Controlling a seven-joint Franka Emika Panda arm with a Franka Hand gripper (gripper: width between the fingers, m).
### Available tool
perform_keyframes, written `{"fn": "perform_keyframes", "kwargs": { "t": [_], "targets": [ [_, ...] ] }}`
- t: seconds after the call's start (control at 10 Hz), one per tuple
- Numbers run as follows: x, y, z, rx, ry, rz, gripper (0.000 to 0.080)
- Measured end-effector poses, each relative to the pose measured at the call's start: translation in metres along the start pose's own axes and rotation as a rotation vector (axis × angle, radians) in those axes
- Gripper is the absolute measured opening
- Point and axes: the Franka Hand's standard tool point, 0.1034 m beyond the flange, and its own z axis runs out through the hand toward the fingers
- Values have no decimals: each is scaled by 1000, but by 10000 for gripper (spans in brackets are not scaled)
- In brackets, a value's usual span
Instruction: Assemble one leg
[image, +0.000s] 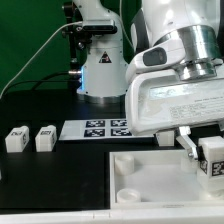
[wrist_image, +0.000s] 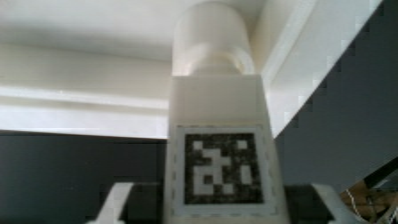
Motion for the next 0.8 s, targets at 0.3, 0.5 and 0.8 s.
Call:
{"fn": "perform_keyframes", "kwargs": {
  "t": [0.3, 0.5, 0.8],
  "targets": [
    [0, -1, 0, 2, -5, -1, 292],
    [1, -2, -1, 4, -17, 3, 292],
    [0, -1, 0, 3, -17, 3, 478]
  ]
}}
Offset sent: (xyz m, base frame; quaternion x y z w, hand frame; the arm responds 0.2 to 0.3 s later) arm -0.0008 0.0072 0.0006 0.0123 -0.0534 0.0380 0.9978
